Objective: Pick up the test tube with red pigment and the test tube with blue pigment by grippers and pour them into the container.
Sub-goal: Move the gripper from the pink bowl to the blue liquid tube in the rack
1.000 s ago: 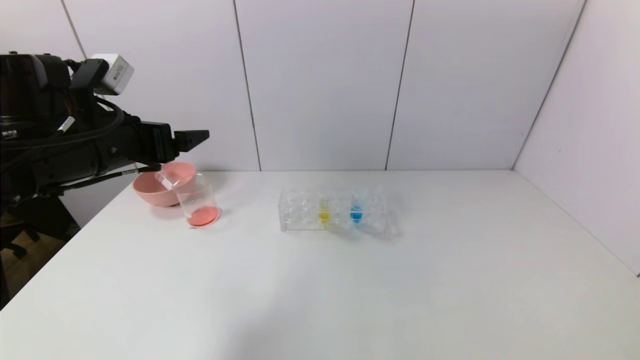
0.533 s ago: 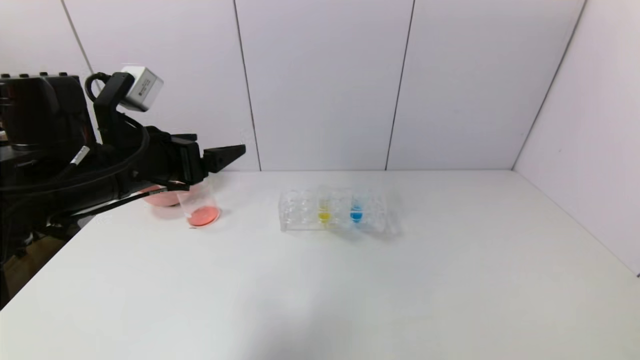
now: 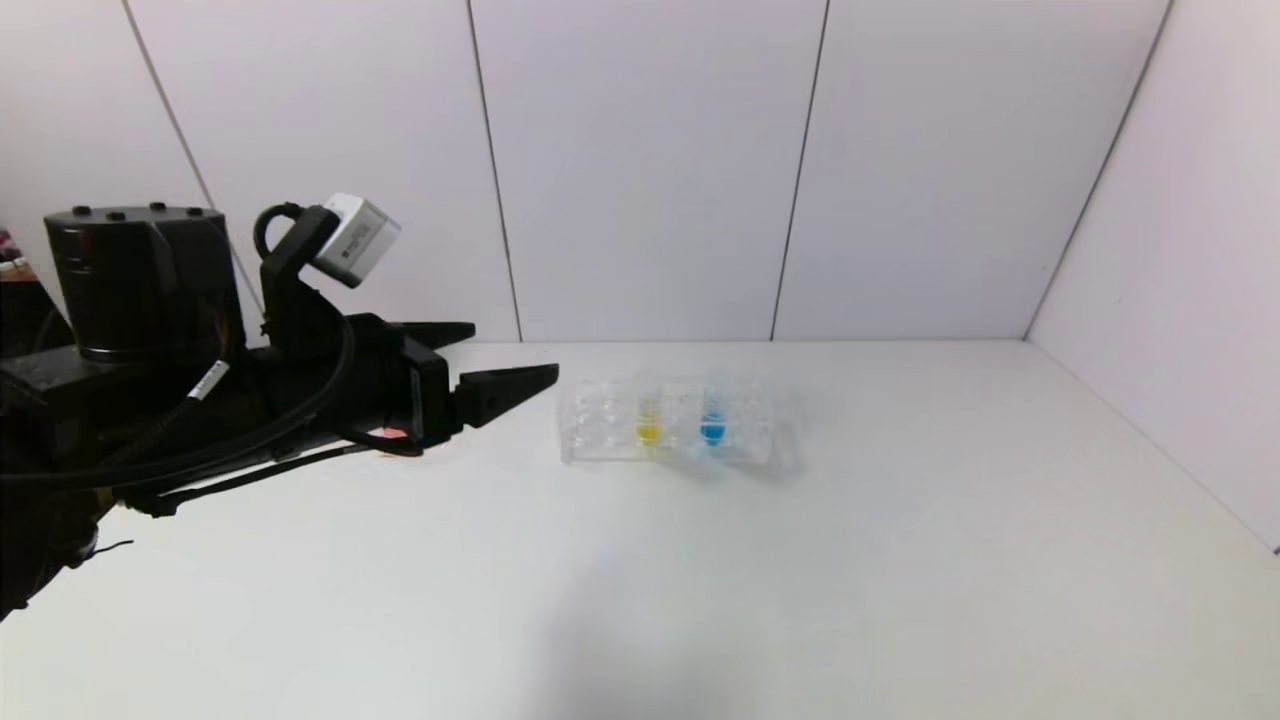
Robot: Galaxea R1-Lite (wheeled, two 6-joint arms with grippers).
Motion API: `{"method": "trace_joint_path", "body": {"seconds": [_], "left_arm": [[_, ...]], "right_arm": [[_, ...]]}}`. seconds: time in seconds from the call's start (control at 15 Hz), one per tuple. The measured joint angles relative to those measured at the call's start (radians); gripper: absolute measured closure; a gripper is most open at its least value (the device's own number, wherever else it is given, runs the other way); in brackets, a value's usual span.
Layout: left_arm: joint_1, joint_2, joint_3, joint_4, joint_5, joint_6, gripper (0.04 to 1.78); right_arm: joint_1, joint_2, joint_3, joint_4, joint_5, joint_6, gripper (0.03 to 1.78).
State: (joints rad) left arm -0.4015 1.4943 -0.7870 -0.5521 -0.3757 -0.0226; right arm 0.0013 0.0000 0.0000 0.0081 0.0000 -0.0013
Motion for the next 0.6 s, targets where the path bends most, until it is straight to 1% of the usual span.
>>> {"method": "trace_joint_path", "body": {"seconds": [0.2,0.4,0.53,0.6], "left_arm": [[-0.047,0.032,0.019,-0.017,-0.009,0.000,0.04],[-0.096,0.097,0.043,-0.124,-0.015,-0.019,0.04],[-0.140,0.155,0.051,-0.210,-0.018,-0.035,0.04],[-0.164,0.179,0.051,-0.233,-0.018,-0.053,0.04]], "right_arm": [[0.000,0.000,0.000,0.000,0.000,0.000,0.04],[0.000,0.000,0.000,0.000,0.000,0.000,0.04],[0.000,0.000,0.000,0.000,0.000,0.000,0.04],[0.000,0.000,0.000,0.000,0.000,0.000,0.04]]}}
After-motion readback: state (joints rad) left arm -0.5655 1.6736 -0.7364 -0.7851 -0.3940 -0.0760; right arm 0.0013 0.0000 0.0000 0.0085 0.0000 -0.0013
